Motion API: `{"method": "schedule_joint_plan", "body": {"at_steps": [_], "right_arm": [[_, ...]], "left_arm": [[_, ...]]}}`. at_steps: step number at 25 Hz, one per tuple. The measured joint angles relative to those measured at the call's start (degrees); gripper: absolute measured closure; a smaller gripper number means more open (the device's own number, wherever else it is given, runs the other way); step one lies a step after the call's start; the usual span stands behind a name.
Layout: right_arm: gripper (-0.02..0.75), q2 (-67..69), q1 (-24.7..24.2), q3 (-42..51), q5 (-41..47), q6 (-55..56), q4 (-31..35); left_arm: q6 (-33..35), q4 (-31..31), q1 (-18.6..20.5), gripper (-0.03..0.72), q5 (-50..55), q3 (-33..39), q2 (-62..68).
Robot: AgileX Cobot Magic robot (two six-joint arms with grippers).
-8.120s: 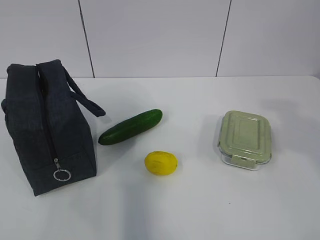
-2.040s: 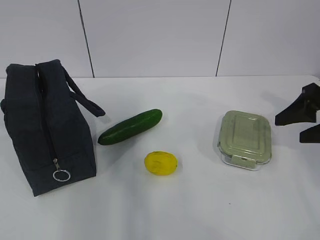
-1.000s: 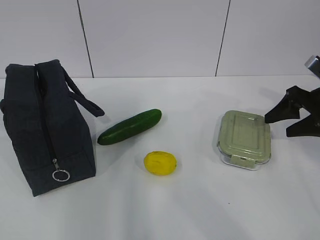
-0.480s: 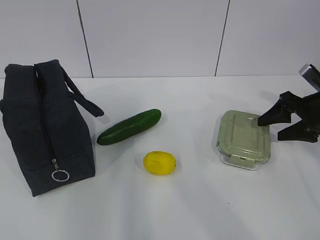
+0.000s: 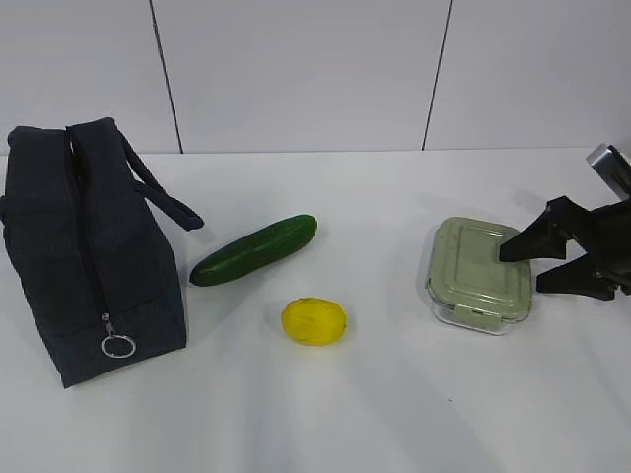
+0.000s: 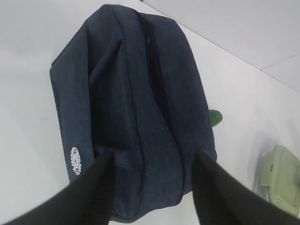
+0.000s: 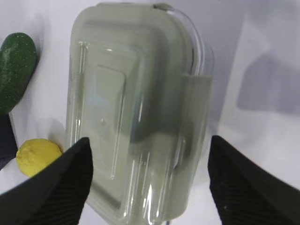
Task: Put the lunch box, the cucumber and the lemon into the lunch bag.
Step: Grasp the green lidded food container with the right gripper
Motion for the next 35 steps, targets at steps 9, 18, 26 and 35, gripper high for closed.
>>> {"method": "schedule_joint_plan", "body": {"at_steps": [9, 18, 26, 35], "right_arm": [[0.159, 0.0, -1.0, 1.1, -0.3, -3.3, 3.5], [0.159, 0.0, -3.8, 1.1, 1.6, -6.4, 4.1], [0.159, 0.0, -3.8, 1.1, 3.9, -7.6, 4.7], [0.159, 0.0, -3.8, 1.1, 5.6, -7.8, 4.0]], "left_arm": [[0.0, 0.0, 0.0, 0.304, 0.0, 0.0, 0.0], [0.1, 0.0, 0.0, 0.304, 0.0, 0.0, 0.0], [0.2, 0.0, 0.0, 0.304, 0.0, 0.0, 0.0], [0.5, 0.0, 0.0, 0.304, 0.0, 0.0, 0.0]]}}
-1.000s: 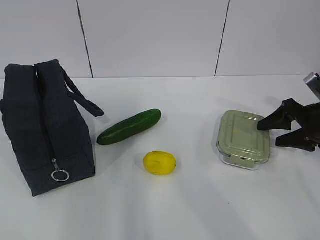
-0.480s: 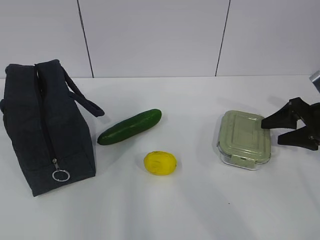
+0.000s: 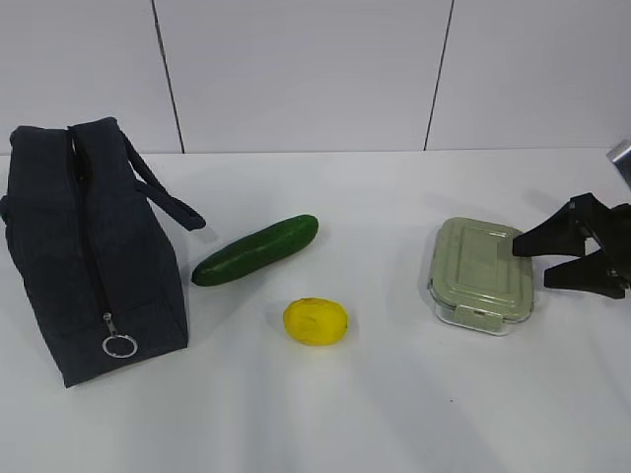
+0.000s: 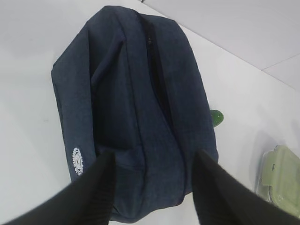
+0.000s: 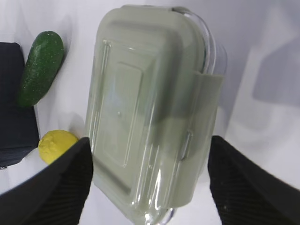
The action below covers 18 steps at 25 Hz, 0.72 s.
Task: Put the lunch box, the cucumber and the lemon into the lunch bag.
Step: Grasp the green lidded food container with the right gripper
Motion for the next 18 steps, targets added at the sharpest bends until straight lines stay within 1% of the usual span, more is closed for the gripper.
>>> {"method": "schedule_joint_plan", "body": {"at_steps": [7, 18], "right_arm": [[0.160, 2.4, 0.0, 0.0, 0.4, 0.1, -0.2], [0.159, 4.6, 0.0, -0.1, 0.8, -1.9, 2.5]], "left_arm": [[0.0, 0.0, 0.0, 0.304, 0.0, 0.0, 0.0], [0.0, 0.0, 0.0, 0.304, 0.0, 0.0, 0.0]]}}
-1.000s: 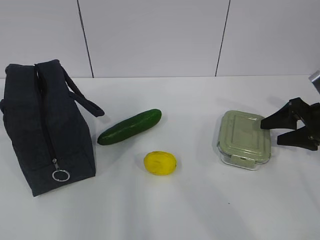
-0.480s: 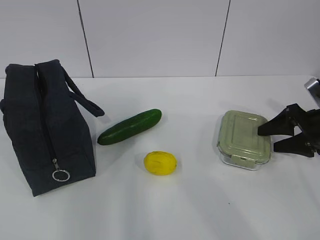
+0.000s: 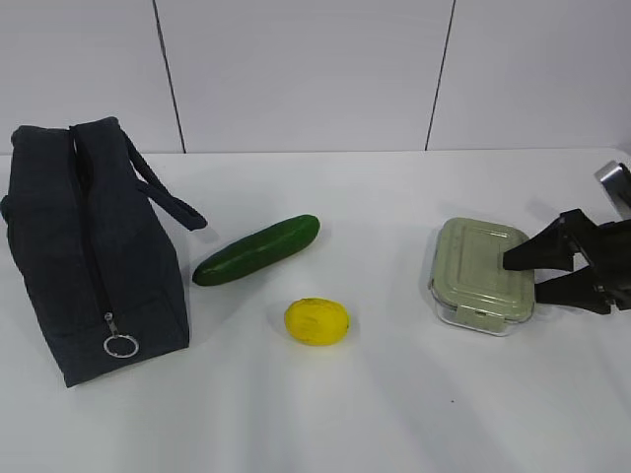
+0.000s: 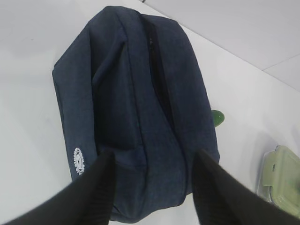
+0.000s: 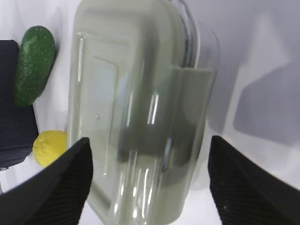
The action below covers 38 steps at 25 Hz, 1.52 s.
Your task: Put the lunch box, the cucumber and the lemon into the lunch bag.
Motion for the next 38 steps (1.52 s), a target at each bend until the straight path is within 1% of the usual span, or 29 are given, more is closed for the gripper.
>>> {"method": "schedule_joint_plan", "body": {"at_steps": [12, 17, 20, 38], "right_arm": [[0.160, 0.6, 0.0, -0.9, 0.0, -1.6, 1.9], [0.218, 0.6, 0.0, -1.2, 0.0, -1.6, 1.9], [0.234, 0.6, 0.0, -1.2, 0.0, -1.6, 1.8], [0.230, 3.3, 0.0, -1.3, 2.0, -2.3, 2.5]], "left_arm": [[0.0, 0.0, 0.0, 0.304, 0.0, 0.0, 0.0], [0.1, 0.0, 0.0, 0.304, 0.0, 0.0, 0.0], [0.1, 0.0, 0.0, 0.304, 0.0, 0.0, 0.0], [0.2, 1.0, 0.0, 0.304, 0.0, 0.0, 0.0]]}}
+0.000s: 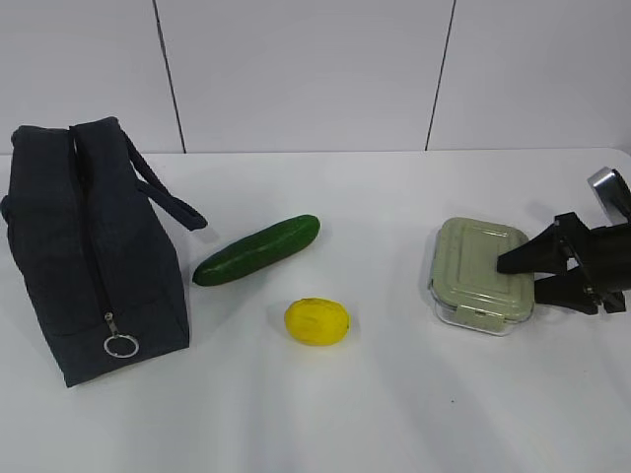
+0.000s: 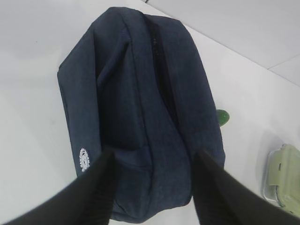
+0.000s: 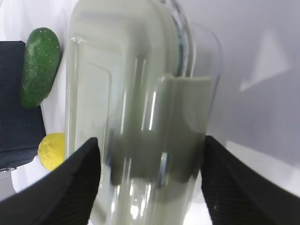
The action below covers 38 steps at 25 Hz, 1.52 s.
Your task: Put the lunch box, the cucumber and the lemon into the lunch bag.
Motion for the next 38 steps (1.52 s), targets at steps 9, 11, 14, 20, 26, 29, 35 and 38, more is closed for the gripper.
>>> {"method": "schedule_joint_plan", "body": {"at_steps": [9, 11, 14, 20, 26, 29, 35, 38], "right_arm": [[0.297, 0.0, 0.0, 0.0, -0.3, -0.3, 0.3], [0.301, 0.0, 0.0, 0.0, -0.3, -0.3, 0.3], [0.307, 0.0, 0.0, 0.0, -0.3, -0.5, 0.5], [0.321, 0.0, 0.0, 0.0, -0.3, -0.6, 0.6], [0.323, 0.0, 0.0, 0.0, -0.3, -0.8, 0.6], [0.325, 0.0, 0.0, 0.0, -0.3, -0.8, 0.6], [0.329, 0.0, 0.0, 0.0, -0.3, -1.0, 0.8], [0.335, 0.0, 0.0, 0.0, -0.3, -1.1, 0.9]], "left_arm": [[0.0, 0.2, 0.0, 0.304, 0.0, 0.0, 0.0], [0.0, 0.2, 0.0, 0.304, 0.0, 0.0, 0.0], [0.1, 0.2, 0.0, 0.304, 0.0, 0.0, 0.0], [0.1, 0.3, 0.0, 0.304, 0.0, 0.0, 0.0], [0.1, 0.3, 0.0, 0.304, 0.0, 0.0, 0.0], [0.1, 0.4, 0.0, 0.304, 0.0, 0.0, 0.0], [0.1, 0.4, 0.0, 0.304, 0.0, 0.0, 0.0], [0.1, 0.4, 0.0, 0.304, 0.0, 0.0, 0.0]]}}
